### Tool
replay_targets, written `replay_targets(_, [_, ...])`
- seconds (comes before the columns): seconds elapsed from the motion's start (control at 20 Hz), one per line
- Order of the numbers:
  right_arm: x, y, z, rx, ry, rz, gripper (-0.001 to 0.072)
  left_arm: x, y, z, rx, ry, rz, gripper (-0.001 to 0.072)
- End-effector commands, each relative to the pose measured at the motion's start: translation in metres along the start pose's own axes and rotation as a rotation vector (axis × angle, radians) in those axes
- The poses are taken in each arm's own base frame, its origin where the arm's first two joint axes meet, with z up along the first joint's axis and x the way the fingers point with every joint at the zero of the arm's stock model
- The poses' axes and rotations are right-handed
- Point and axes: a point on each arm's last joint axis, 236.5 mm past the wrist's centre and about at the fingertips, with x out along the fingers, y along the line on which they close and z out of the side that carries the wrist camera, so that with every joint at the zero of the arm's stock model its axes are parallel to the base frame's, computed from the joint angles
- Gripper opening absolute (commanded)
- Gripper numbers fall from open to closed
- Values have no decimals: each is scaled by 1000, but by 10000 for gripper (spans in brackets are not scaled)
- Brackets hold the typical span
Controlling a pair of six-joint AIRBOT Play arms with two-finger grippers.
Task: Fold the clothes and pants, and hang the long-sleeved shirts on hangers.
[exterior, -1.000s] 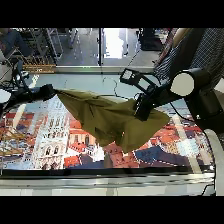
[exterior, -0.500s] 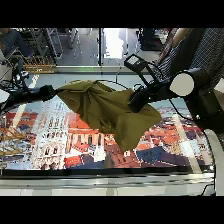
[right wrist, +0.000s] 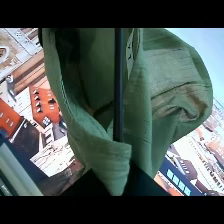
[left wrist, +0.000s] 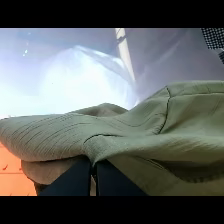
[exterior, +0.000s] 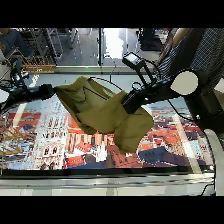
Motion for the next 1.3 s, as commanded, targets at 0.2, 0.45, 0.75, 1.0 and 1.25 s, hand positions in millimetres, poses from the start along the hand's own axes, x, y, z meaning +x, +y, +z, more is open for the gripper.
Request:
replay_targets(0.2, [1,-97,-9,50,38,-390,13,-7,-23,-15,52,66,-80,9])
replay_targets(0.45, [1,-118,43,154,-212,-453,13,-19,-113,-32,139,93,-412,8])
replay_targets(0.75, [-20,-117,75,242,-386,-447,13,-10,-149,-55,249,127,-481,660])
replay_targets(1.0, [-69,-111,92,264,-502,-471,13,-11,-148,-56,248,133,-484,660])
replay_targets(1.25, [-162,-166,64,579,-664,-623,14,-17,-151,-72,264,197,-516,657])
